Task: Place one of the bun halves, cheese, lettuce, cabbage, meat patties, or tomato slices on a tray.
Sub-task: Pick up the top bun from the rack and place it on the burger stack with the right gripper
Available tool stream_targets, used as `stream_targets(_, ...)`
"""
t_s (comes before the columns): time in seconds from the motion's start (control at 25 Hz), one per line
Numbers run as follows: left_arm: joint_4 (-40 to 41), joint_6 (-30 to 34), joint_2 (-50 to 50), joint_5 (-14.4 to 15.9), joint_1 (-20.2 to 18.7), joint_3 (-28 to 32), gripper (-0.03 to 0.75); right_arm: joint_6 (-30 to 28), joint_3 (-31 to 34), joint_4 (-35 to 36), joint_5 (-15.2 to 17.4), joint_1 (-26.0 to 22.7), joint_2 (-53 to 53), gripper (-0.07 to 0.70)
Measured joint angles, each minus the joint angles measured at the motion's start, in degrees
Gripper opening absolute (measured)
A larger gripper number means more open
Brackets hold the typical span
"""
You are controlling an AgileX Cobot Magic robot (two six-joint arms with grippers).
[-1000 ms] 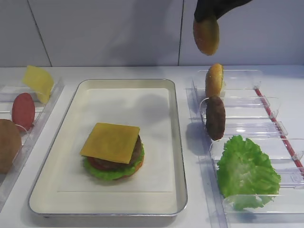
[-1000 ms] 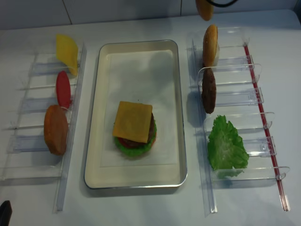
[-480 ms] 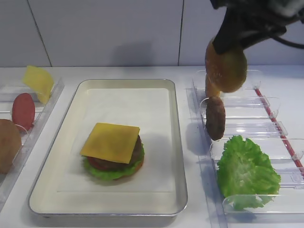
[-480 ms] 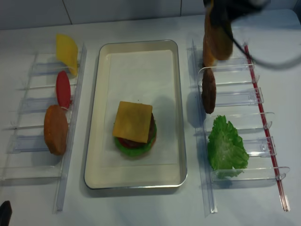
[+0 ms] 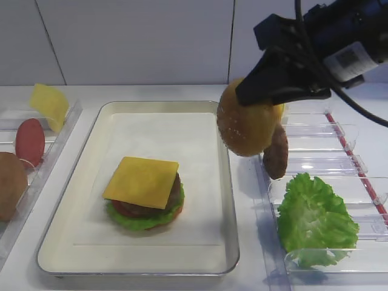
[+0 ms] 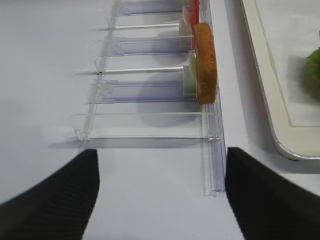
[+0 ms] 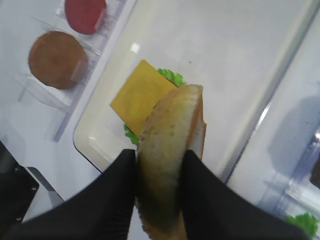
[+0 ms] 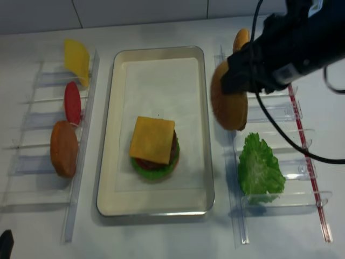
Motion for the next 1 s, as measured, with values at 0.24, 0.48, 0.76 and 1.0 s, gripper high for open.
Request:
stream_targets(0.24,0.0,0.0,0.0,0.0,0.0,0.0,0.510,-8.1,0.5,11.5,-3.7,0.0,1.9,0.238)
stream_targets(0.48,0.0,0.0,0.0,0.0,0.0,0.0,0.510,-17.2,0.5,25.9,1.1,0.0,10.1,0.235)
stream_targets(0.76,0.0,0.0,0.0,0.0,0.0,0.0,0.510,-29.5,0.5,43.3,10.8,0.0,21.9,0.235)
stream_targets(1.0,0.0,0.0,0.0,0.0,0.0,0.0,0.510,-31.1,0.5,47.1,11.0,0.5,26.9,0.235)
